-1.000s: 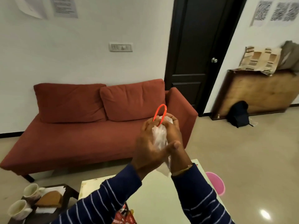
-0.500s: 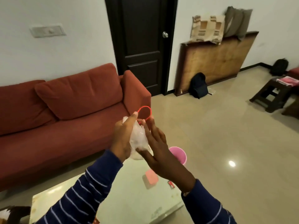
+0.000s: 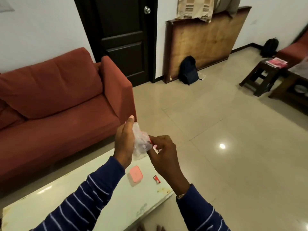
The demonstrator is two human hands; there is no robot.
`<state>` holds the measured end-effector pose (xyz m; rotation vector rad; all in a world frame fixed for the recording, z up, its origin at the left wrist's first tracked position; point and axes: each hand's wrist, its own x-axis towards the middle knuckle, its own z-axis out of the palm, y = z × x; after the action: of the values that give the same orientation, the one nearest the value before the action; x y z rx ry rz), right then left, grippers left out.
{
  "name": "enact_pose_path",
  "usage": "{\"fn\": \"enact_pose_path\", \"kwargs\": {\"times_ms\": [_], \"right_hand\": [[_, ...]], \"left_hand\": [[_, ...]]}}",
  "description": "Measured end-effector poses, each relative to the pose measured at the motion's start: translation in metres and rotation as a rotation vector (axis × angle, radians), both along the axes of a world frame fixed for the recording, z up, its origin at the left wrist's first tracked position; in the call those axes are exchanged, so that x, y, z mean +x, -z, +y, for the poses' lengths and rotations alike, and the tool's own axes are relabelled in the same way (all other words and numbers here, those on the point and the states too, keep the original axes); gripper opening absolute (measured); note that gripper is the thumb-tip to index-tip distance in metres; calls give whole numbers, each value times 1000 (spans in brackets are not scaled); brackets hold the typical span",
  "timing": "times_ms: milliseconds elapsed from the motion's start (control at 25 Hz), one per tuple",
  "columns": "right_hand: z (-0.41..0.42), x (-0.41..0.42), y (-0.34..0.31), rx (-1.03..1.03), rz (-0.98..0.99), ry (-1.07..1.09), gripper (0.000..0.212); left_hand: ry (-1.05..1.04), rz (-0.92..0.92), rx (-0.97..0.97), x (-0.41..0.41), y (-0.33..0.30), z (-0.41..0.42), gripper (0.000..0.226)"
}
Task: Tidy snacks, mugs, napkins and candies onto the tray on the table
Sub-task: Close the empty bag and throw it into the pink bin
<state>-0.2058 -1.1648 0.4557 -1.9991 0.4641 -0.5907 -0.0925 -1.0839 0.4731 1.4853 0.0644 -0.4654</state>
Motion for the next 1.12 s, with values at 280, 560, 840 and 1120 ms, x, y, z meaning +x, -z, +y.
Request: {"fn": "enact_pose_path", "kwargs": {"times_ms": [280,560,840,1120], "right_hand": [[1,2,15,566,124,-361,28],[-79,47,44,466,50,-147,19],[-256,107,138,740,224,152,15],[-355,158,294,653,717,114,8]], "left_hand": [[-345,55,-66,-3,27,-33,46],[-186,28,-73,9,50,-101,29],[95,-367,503,21,160,-180,52],[313,-44,690,0,219,-160,18]]}}
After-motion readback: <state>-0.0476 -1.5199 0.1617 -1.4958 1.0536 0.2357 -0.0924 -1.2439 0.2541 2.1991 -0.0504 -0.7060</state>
